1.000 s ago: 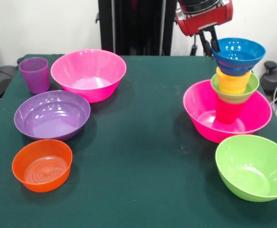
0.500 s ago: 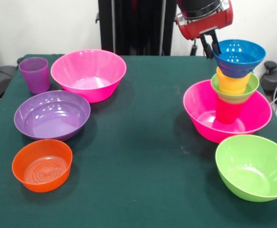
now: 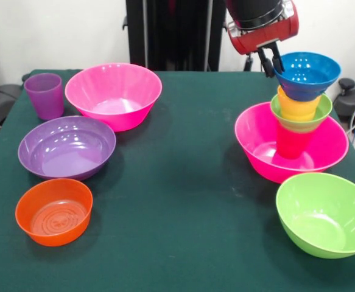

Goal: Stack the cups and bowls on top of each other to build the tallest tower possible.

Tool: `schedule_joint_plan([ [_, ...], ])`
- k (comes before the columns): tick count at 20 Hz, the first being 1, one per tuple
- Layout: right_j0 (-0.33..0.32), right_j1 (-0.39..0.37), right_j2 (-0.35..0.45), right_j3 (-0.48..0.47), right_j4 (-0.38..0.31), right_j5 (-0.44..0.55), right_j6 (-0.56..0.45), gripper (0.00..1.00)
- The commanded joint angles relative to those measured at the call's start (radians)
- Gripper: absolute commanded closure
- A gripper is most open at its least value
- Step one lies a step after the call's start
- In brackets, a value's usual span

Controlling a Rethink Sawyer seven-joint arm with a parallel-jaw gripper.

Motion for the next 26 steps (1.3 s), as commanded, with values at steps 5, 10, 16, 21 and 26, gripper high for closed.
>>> schedule_joint_plan([
  [5,0.033,0.029,-0.054,-0.002,-0.115,0.03,-0.078,1.0],
  [10,0.031,0.039,-0.061,-0.009,-0.141,0.034,-0.078,1.0],
  [16,0.028,0.033,-0.053,0.003,-0.144,0.04,-0.059,1.0],
  [21,0.028,0.044,-0.043,-0.001,-0.139,0.036,-0.052,1.0],
  [26,0.028,0.043,-0.028,-0.003,-0.127,0.042,-0.057,1.0],
])
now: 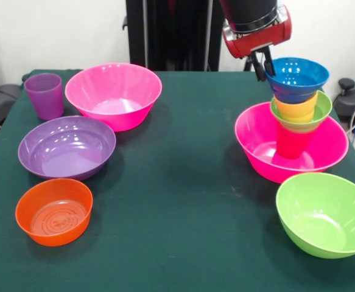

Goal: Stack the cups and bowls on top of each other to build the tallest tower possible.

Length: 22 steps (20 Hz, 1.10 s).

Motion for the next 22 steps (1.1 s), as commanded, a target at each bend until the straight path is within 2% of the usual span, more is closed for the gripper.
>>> schedule_joint_plan([
  [1,0.026,0.043,-0.026,-0.003,-0.037,0.038,-0.052,1.0],
  [2,0.027,0.042,-0.025,-0.001,-0.037,0.028,-0.048,1.0],
  [3,0.028,0.044,-0.024,-0.001,-0.034,0.028,-0.046,0.0],
  [10,0.03,0.053,-0.019,0.002,-0.019,-0.011,-0.016,0.0],
  [17,0.038,0.049,-0.026,-0.007,-0.025,0.021,-0.027,0.0],
  [19,0.047,0.013,-0.036,-0.007,-0.031,0.053,-0.025,0.0],
  [22,0.043,-0.076,-0.011,0.012,0.029,0.159,-0.02,0.0],
])
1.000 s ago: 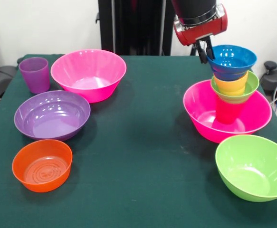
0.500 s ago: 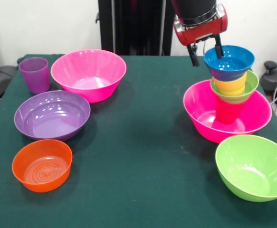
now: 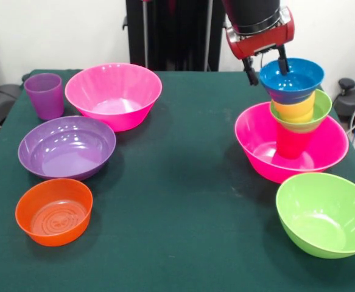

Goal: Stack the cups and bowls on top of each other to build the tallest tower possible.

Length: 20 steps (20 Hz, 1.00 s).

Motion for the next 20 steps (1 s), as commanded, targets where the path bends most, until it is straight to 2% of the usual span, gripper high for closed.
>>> schedule_joint_plan([
  [1,0.029,-0.112,0.001,0.018,0.049,0.187,-0.021,0.0],
  [5,0.028,-0.125,0.005,0.024,0.062,0.194,-0.023,0.0],
  [11,0.045,-0.092,0.004,0.009,0.078,0.169,-0.012,0.0],
  [20,0.06,-0.084,-0.014,0.003,0.07,0.159,-0.009,0.0],
])
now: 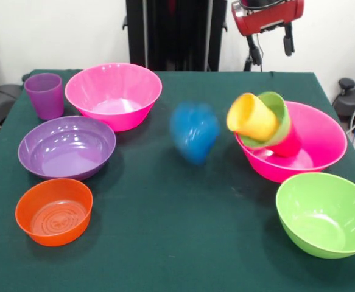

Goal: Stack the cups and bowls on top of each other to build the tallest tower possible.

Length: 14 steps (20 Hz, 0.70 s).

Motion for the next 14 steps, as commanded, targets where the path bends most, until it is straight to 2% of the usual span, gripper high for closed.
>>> schedule_joint_plan([
  [1,0.034,0.02,-0.018,0.002,0.013,0.065,-0.008,0.0],
  [14,0.034,0.029,-0.026,-0.007,0.007,0.064,-0.015,0.0],
])
